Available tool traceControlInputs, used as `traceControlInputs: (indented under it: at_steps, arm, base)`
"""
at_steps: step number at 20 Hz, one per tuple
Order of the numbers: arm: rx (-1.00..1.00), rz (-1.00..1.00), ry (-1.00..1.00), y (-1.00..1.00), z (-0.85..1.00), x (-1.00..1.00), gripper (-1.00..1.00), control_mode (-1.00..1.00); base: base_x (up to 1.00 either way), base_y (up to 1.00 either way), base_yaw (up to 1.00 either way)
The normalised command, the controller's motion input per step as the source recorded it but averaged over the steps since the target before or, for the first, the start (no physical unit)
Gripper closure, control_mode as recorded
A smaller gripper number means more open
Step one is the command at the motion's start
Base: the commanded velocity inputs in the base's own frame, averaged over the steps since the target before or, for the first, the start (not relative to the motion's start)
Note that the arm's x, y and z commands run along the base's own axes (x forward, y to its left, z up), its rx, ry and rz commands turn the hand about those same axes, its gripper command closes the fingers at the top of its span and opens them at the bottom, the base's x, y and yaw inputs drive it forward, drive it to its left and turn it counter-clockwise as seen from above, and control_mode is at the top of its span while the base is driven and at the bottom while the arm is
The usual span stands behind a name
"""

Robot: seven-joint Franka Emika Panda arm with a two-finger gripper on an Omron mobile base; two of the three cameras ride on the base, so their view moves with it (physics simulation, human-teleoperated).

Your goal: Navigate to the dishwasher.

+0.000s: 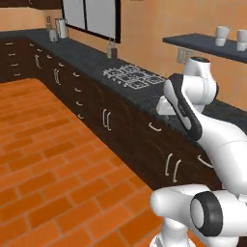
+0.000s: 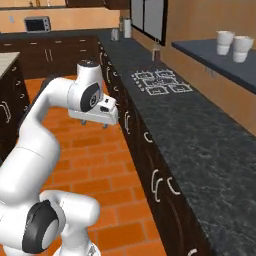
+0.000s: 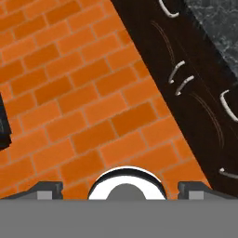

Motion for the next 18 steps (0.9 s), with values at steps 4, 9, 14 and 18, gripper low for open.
traceControlInputs:
  at_steps: [4, 9, 14, 18]
  arm:
    - [0.0, 0.0, 0.0, 0.0, 0.0, 0.0, -1.0, 1.0]
    - [0.0, 0.0, 0.0, 0.0, 0.0, 0.0, -1.0, 1.0]
    - [0.0, 0.0, 0.0, 0.0, 0.0, 0.0, -1.0, 1.0]
    - [0.0, 0.0, 0.0, 0.0, 0.0, 0.0, -1.0, 1.0]
  base:
    - [0.35, 0.18, 0.73]
    - [0.48, 0.13, 0.66]
    - [0.57, 0.15, 0.55]
    - [0.68, 0.05, 0.3]
